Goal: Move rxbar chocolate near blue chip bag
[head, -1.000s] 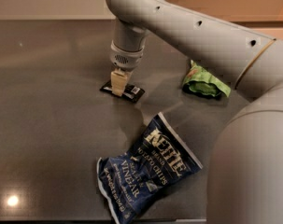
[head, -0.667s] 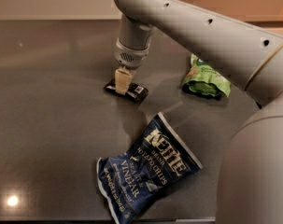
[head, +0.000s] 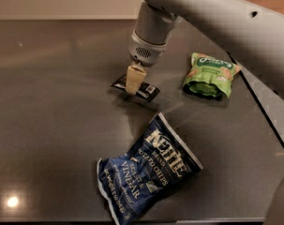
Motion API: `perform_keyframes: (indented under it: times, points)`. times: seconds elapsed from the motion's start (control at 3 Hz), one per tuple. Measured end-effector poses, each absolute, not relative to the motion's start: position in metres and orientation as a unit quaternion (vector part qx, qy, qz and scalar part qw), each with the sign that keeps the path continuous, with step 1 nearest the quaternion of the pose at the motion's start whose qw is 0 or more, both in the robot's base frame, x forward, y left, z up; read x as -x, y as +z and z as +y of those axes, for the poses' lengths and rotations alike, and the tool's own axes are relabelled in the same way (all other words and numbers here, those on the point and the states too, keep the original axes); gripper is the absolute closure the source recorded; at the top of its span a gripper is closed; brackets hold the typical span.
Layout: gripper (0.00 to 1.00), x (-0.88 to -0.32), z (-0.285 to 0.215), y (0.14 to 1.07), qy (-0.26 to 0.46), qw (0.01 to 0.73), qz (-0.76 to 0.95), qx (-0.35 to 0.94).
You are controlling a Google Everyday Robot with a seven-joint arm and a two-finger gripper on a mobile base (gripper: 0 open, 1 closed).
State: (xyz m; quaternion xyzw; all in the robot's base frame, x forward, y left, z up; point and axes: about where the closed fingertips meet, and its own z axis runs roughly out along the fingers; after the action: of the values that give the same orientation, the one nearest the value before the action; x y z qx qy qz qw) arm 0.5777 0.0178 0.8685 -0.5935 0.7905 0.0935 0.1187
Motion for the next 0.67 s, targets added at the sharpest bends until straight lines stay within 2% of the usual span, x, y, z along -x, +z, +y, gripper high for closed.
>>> perform_keyframes:
  times: [0.67]
  points:
    - [1.0,-0.513,0.014,0.877,0.124,0.099,0.764,0.626]
